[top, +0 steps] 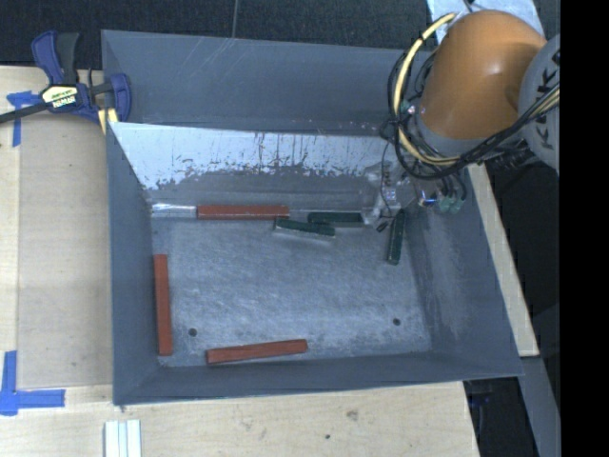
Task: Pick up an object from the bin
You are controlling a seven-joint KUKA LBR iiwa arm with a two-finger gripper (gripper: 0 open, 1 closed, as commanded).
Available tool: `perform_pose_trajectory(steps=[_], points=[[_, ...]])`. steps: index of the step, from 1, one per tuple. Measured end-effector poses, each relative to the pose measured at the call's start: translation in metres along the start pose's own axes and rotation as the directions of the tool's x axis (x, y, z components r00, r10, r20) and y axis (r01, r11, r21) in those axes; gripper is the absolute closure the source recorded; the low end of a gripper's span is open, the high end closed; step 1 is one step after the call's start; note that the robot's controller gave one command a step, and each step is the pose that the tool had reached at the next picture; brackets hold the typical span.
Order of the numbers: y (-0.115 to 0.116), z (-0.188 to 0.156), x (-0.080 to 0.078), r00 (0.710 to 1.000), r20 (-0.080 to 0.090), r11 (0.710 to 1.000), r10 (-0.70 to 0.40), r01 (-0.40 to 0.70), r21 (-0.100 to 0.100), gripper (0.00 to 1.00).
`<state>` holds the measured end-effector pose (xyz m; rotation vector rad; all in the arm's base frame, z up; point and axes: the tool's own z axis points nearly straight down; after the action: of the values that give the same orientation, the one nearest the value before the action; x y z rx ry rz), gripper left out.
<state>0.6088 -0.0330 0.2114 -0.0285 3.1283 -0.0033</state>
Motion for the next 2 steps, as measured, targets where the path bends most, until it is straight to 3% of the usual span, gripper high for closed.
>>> perform_pose_trajectory(steps=[1,2], points=[[-0.0755,0.0236,-0.0143,0.987,-0.008,0.987,-0.16,0.16,0.0,1.0],[-0.0724,0.0229,-0.0149,0.987,-0.006,0.987,-0.162,0.162,-0.003,0.0]])
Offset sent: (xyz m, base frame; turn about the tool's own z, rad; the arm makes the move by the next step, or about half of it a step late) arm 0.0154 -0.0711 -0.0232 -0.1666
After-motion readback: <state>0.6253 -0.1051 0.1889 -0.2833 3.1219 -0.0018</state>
